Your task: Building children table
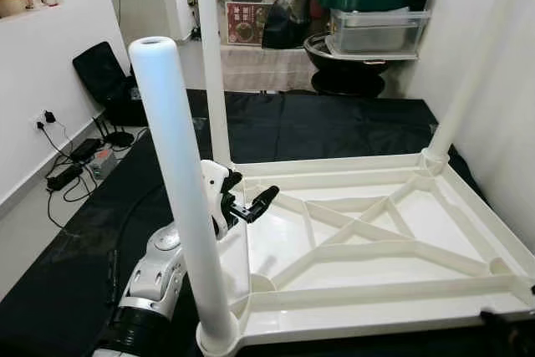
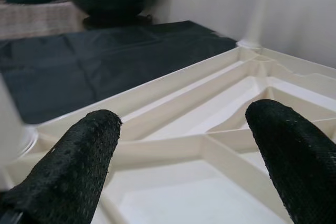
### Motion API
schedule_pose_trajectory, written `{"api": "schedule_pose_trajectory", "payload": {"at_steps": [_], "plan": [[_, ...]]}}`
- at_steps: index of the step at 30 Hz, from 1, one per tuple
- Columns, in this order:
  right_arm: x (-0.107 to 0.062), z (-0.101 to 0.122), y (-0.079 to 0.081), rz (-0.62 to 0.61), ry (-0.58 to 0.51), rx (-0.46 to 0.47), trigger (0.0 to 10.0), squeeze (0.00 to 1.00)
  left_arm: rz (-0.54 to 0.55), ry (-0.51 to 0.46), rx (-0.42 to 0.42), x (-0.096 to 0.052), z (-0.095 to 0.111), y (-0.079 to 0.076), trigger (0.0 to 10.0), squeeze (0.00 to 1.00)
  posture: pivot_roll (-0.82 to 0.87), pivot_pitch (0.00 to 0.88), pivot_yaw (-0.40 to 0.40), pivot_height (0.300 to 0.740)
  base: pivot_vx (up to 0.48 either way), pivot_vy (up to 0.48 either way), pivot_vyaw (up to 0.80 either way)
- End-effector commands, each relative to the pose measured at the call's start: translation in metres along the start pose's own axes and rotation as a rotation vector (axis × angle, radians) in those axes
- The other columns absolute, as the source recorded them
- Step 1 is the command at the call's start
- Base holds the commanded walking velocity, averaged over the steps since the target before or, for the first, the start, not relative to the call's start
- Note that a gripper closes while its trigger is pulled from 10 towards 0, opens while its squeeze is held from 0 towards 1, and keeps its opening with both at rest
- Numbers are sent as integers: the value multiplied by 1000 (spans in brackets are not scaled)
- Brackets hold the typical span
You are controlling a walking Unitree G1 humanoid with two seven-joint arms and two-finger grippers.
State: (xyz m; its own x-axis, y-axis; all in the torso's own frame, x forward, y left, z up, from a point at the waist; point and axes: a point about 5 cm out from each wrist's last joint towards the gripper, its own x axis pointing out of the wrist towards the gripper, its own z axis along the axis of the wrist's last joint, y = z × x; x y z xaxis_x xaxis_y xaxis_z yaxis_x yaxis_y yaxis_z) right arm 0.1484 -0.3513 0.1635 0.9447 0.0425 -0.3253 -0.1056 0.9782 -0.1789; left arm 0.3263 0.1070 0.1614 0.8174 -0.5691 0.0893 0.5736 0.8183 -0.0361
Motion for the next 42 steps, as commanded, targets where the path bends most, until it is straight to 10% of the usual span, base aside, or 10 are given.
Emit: {"api": "schedule_pose_trajectory", "payload": {"at_steps": [1,17,23,42], "plan": [[-3,6,2,41,-44,51,10000,0,-5,-1,16,1,2,1,10000,0,-69,0,-11,740,0,0,0],[-27,-56,9,226,320,-89,10000,0,-7,-2,22,1,1,3,10000,0,-63,0,-9,740,0,0,0],[-11,-68,-22,-72,376,-116,10000,0,-15,-3,18,2,1,-1,10000,0,-63,0,-9,740,0,0,0],[74,-91,10,-268,398,68,10000,0,-124,-25,-6,12,3,-29,10000,0,-43,0,-17,740,0,0,0]]}}
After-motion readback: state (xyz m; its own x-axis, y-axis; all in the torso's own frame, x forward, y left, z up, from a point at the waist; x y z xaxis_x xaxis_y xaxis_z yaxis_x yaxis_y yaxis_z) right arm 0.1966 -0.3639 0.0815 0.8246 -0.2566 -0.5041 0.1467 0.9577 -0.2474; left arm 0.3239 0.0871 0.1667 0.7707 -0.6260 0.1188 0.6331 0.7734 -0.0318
